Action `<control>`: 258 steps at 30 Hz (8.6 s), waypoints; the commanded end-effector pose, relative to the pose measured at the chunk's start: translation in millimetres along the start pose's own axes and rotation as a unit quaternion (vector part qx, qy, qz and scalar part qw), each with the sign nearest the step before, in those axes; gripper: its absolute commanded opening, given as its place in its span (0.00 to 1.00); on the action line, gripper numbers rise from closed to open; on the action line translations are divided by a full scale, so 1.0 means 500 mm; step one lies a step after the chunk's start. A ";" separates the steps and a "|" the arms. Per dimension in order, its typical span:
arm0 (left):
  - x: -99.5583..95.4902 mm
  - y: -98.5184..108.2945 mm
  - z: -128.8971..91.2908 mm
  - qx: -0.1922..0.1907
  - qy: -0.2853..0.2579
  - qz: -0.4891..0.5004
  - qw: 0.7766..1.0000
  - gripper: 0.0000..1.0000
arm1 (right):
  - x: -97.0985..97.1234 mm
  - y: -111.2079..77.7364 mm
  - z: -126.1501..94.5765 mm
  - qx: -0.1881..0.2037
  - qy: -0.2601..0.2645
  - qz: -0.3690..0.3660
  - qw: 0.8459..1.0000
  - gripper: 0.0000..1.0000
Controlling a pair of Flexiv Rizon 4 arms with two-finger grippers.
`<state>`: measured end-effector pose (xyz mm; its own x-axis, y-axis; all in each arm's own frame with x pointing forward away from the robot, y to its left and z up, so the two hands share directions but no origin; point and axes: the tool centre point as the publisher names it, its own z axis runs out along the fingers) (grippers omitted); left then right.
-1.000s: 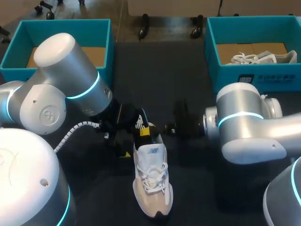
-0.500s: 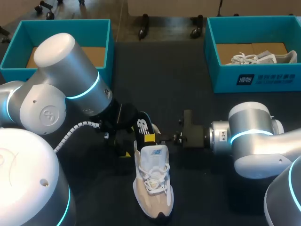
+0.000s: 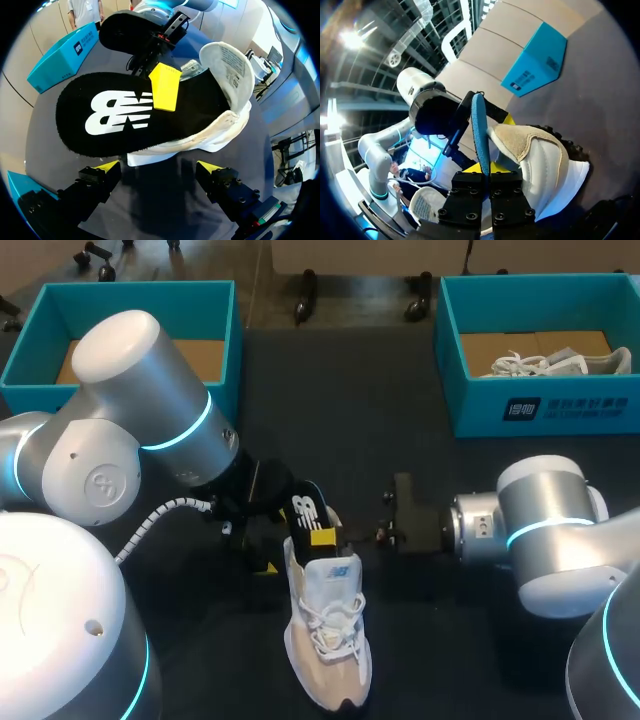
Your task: Take the shoe out of the shoebox, open the shoe tongue, remove and reinsert the insole, then place the shoe into the shoebox
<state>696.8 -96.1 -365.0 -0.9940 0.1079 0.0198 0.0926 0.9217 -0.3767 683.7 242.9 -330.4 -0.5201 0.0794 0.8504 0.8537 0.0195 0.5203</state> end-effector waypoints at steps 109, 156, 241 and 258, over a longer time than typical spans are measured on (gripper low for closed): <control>0.013 0.018 -0.041 0.002 -0.001 -0.012 1.000 1.00 | 0.037 0.027 0.025 0.116 -0.236 -0.033 0.964 0.43; 0.013 0.018 -0.041 0.002 -0.001 -0.012 1.000 1.00 | -0.017 0.010 0.001 0.133 -0.090 0.030 0.987 0.00; 0.013 0.018 -0.041 0.002 -0.001 -0.012 1.000 1.00 | 0.013 -0.003 0.024 0.169 -0.128 -0.014 0.977 0.64; 0.019 0.033 -0.080 0.012 -0.002 -0.009 1.000 1.00 | 0.027 0.042 -0.030 0.160 -0.152 -0.033 0.975 0.60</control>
<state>695.3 -76.0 -341.8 -0.9958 0.0871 0.0271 0.0695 0.9172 -0.3924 697.4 235.3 -311.7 -0.5839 0.3486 0.7331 0.8078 0.3394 0.4820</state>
